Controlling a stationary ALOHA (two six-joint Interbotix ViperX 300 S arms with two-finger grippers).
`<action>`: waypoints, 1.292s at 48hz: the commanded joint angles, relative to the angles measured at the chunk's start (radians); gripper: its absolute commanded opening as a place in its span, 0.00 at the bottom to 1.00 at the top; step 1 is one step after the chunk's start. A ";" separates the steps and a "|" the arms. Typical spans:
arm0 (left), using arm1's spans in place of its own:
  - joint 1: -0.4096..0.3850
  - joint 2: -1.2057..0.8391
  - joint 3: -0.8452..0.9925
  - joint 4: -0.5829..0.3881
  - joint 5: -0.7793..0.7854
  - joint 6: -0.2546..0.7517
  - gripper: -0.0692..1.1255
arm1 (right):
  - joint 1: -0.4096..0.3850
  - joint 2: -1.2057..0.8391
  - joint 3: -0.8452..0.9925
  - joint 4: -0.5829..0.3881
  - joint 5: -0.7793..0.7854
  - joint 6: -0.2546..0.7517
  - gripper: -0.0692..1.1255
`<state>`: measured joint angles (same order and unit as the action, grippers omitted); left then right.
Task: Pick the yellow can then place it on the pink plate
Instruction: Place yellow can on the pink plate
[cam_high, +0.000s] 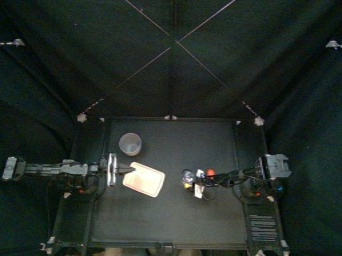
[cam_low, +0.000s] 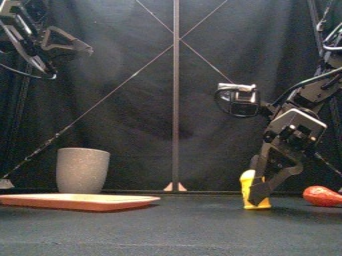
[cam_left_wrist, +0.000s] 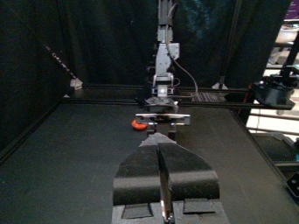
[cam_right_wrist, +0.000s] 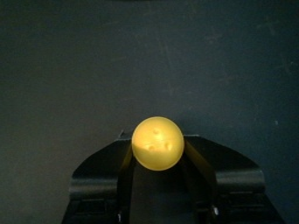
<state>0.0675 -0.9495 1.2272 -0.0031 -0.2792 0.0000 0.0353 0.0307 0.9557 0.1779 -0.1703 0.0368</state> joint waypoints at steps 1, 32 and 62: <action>0.003 0.005 -0.012 0.000 -0.005 0.000 0.07 | 0.003 -0.021 -0.011 0.002 0.000 0.000 0.60; 0.018 0.005 -0.012 0.002 -0.006 0.002 0.07 | -0.028 0.133 -0.410 -0.190 -0.038 -0.003 0.60; 0.044 0.005 -0.003 0.002 -0.006 0.002 0.07 | -0.110 0.423 -0.755 -0.238 0.020 0.000 0.64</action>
